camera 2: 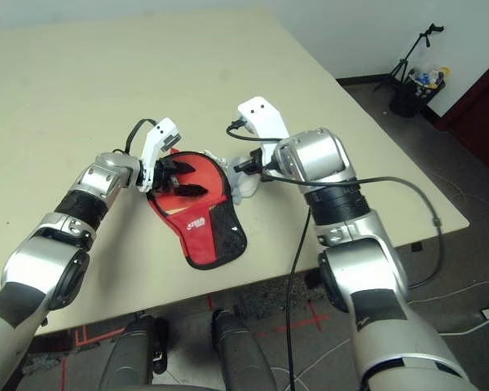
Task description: Store the ping-pong paddle in its case and zip it.
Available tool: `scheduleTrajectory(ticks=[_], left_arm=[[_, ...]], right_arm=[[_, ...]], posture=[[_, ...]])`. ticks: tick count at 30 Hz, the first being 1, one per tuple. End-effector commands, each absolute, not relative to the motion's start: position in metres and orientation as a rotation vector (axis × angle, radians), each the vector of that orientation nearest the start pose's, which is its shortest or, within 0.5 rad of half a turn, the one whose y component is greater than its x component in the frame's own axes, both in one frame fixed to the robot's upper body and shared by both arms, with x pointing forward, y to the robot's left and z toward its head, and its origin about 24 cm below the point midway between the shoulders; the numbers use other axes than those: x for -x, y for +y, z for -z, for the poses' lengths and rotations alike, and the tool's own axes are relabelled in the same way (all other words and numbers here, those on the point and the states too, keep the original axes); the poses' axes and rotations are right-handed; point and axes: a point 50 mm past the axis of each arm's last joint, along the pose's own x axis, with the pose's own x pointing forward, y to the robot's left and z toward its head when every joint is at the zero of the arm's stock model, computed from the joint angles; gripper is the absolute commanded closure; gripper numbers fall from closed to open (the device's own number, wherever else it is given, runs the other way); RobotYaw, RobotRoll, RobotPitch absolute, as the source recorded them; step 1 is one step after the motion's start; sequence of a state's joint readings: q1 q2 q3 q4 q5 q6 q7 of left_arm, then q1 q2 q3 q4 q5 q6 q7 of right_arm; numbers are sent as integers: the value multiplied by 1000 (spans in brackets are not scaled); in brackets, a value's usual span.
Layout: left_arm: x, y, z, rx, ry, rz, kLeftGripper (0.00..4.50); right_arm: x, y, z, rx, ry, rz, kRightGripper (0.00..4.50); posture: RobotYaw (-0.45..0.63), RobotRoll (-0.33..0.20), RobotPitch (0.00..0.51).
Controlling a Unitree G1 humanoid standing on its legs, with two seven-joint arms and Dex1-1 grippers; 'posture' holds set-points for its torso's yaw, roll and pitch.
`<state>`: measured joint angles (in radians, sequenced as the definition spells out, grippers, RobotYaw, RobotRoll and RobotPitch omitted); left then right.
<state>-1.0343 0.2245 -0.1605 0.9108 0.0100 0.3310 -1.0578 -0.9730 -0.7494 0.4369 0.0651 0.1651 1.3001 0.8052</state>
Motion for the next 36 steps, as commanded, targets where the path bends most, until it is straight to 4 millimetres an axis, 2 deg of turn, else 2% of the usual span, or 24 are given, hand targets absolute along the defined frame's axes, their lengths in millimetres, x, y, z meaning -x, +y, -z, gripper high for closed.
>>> scheduleTrajectory(ticks=[1, 4, 13, 20, 27, 31, 32, 33, 36], left_arm=[[-379, 102, -113, -259, 502, 1084, 0], [-380, 105, -110, -264, 510, 1054, 0], [-382, 105, -106, -278, 512, 1021, 0], [-385, 106, -108, -281, 501, 1011, 0], [-384, 107, -105, -282, 501, 1011, 0], [-384, 109, -105, -279, 500, 1010, 0], [-384, 109, -105, -275, 496, 1010, 0], [-384, 110, -106, -272, 493, 1009, 0], [-385, 113, -112, -252, 475, 1007, 0]], right_arm=[[-311, -189, -188, 585, 886, -649, 4469], [-290, -193, -191, 608, 936, -728, 4469], [-254, -191, -193, 673, 1033, -914, 4469], [-218, -201, -194, 765, 1146, -1080, 4469], [-206, -207, -192, 793, 1191, -1138, 4469], [-214, -205, -192, 766, 1146, -1130, 4469], [-216, -206, -195, 763, 1135, -1123, 3924], [-218, -207, -197, 762, 1130, -1120, 3725], [-218, -211, -211, 721, 1138, -1141, 2713]], posture=[[-76, 0, 166], [-83, 0, 169], [-113, 0, 173], [-120, 0, 169], [-123, 0, 167], [-119, 0, 164], [-117, 0, 164], [-115, 0, 163], [-107, 0, 162]])
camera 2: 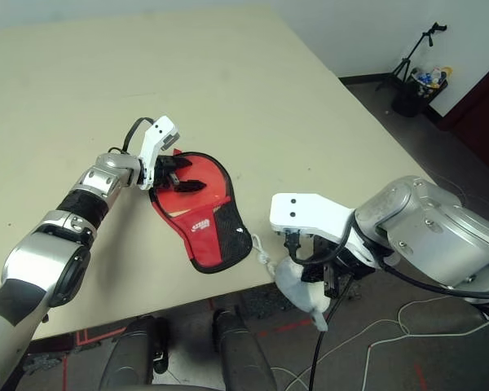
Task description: Store the ping-pong paddle in its case and zip it.
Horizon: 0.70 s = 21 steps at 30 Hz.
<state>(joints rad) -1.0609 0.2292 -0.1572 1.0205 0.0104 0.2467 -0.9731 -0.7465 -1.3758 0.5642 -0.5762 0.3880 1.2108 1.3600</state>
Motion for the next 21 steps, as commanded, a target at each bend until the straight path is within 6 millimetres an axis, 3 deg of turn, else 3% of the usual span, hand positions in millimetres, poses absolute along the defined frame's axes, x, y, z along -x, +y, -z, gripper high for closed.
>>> scheduleTrajectory(ticks=[1, 6, 9, 11, 14, 17, 21], left_arm=[[-385, 114, -114, -241, 468, 1009, 0], [-381, 120, -132, -168, 423, 1039, 0], [-374, 126, -150, -100, 362, 1046, 0], [-369, 130, -163, -47, 309, 1037, 0], [-379, 168, -190, 35, 46, 748, 0], [-380, 201, -192, 63, -63, 518, 0], [-372, 237, -186, 54, -163, 260, 0]], right_arm=[[-218, -213, -216, 698, 1144, -1155, 2369], [-233, -230, -253, 582, 1076, -1114, 903], [-263, -249, -276, 498, 926, -935, 24], [-280, -257, -284, 420, 841, -855, 24], [-324, -261, -264, 264, 566, -717, 24], [-348, -255, -241, 157, 306, -669, 24], [-366, -257, -209, 22, 153, -484, 24]], posture=[[-105, 0, 162], [-90, 0, 161], [-83, 0, 160], [-69, 0, 162], [-50, 0, 165], [-36, 0, 172], [-19, 0, 178]])
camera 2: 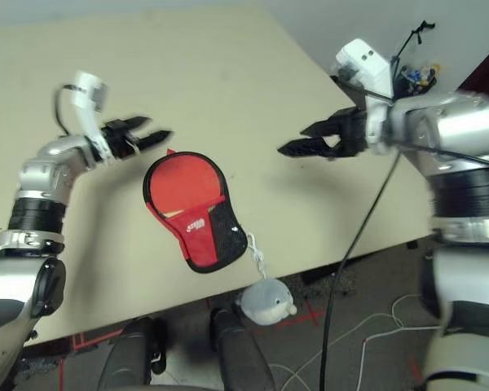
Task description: Store the ping-pong paddle in its case and zip it.
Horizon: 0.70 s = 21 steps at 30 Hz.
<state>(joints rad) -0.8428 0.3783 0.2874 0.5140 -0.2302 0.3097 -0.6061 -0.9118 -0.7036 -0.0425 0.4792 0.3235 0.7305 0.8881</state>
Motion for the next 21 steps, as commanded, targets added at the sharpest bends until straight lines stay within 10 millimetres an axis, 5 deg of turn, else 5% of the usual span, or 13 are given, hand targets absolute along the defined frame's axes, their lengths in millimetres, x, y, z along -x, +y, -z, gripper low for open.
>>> scheduleTrajectory(ticks=[1, 8, 21], left_arm=[[-368, 245, -183, 56, -182, 199, 0], [-334, 274, -153, 24, -251, -58, 0], [-276, 305, -124, -106, -293, -408, 0]], right_arm=[[-369, -258, -202, 14, 130, -445, 24], [-384, -266, -168, 0, 1, -236, 24], [-385, -279, -132, -147, 85, -71, 24]], posture=[[-20, 0, 180], [-13, 0, 185], [50, 0, 185]])
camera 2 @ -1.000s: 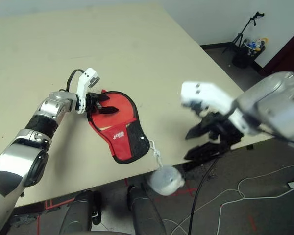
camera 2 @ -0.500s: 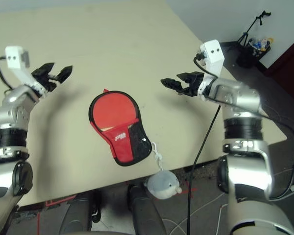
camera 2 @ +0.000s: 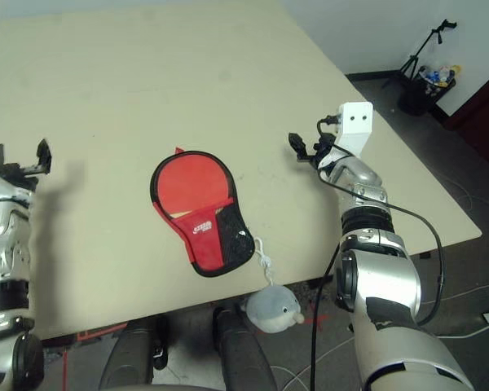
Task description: Store the ping-pong paddle in its case and zip it.
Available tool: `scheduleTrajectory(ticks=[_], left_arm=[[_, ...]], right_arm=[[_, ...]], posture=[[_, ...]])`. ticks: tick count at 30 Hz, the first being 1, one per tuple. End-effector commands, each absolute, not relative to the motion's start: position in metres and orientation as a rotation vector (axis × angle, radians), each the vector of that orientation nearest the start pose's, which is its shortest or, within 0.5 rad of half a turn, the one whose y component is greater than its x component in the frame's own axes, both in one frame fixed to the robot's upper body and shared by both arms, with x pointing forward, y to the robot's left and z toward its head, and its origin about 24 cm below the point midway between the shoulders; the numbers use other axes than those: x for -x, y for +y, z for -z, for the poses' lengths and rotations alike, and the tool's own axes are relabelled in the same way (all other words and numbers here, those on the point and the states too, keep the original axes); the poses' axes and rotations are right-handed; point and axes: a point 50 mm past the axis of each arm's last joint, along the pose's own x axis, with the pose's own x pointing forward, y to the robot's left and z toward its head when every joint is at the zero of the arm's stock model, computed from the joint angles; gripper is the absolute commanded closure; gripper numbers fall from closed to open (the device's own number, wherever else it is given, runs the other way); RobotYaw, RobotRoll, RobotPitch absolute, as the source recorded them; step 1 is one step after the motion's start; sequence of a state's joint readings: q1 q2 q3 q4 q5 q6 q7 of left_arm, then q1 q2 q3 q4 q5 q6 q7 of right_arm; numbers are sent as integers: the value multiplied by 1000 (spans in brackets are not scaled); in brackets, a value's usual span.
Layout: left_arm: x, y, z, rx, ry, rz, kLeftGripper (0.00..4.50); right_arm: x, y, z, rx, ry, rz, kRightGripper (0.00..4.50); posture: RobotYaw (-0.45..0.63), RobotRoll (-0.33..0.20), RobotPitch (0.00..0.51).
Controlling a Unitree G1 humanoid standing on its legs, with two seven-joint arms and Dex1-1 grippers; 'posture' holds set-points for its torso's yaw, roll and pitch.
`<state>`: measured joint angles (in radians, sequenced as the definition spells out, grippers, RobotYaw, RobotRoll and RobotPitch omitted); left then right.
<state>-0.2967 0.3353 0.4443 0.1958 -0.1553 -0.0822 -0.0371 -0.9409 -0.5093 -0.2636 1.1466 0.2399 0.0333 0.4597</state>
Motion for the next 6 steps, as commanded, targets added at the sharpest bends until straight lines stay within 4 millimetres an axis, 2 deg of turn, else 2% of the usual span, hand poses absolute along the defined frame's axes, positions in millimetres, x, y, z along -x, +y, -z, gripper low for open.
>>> scheduleTrajectory(ticks=[1, 6], left_arm=[[-274, 307, -123, -110, -289, -418, 0], [-271, 319, -120, -96, -271, -486, 0]], right_arm=[[-385, -280, -130, -159, 86, -69, 24], [-382, -284, -125, -178, 94, -50, 24]], posture=[[52, 0, 182], [31, 0, 170]])
